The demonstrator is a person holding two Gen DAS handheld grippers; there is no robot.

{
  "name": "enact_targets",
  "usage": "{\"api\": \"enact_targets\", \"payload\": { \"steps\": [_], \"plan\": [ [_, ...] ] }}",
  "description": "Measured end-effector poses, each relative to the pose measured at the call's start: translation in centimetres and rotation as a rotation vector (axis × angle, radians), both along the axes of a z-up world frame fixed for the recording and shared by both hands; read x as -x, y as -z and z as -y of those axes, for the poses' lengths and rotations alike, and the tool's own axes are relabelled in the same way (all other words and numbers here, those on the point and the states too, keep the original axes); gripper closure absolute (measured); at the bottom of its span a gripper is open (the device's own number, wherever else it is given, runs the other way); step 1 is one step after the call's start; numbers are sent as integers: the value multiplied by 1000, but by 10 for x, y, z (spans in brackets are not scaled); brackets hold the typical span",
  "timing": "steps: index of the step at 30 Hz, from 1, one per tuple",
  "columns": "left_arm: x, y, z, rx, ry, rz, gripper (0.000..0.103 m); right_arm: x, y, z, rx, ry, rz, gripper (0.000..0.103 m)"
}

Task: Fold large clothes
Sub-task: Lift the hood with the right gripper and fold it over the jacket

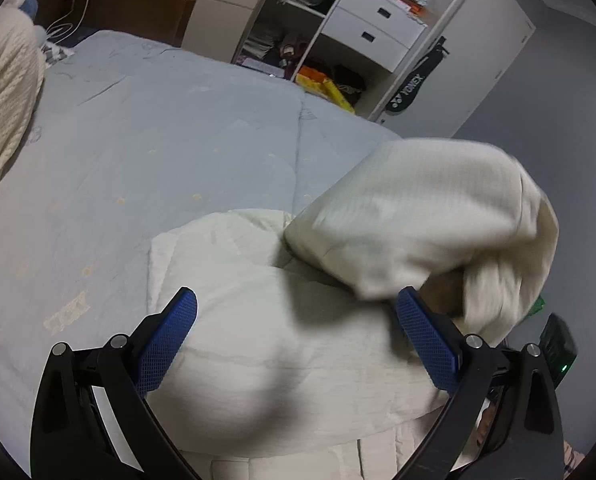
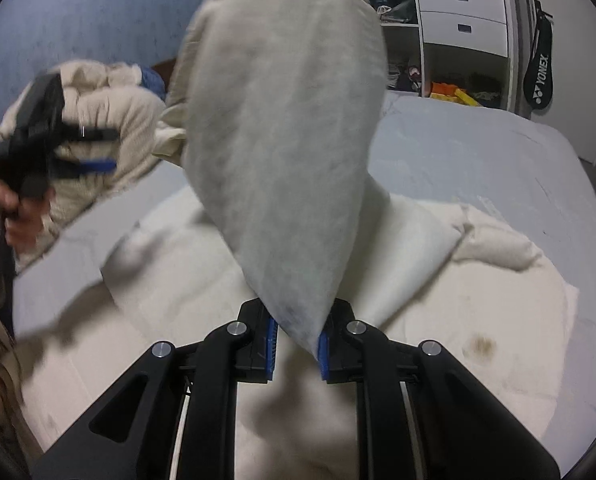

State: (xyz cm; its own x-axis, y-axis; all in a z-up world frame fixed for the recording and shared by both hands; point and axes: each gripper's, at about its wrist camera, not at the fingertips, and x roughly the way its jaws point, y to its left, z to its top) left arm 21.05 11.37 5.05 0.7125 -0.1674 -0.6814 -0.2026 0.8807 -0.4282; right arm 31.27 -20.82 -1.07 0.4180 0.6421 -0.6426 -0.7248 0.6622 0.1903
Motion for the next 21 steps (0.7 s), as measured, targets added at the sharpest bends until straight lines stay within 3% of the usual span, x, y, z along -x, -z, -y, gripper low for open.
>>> {"api": "enact_targets", "payload": {
  "steps": [7,9,12,15,18,21],
  "plan": [
    [-4,-7,10,24,28,71,7,22,7,10,54,3,48,90],
    [-8,-8,26,-18,66,116,7,23,8,12,42,12,42,90],
    [-22,-10,54,-163,129,151,9,15,8,11,24,19,24,90],
    [-38,-6,73,-276,194,144,17,12,10,9,28,18,11,90],
    [-50,3,79,-289,254,134,29,12,10,10,32,16,6,90],
    [-59,11,82,-299,287,113,49,12,7,13,32,16,5,90]
  ]
}}
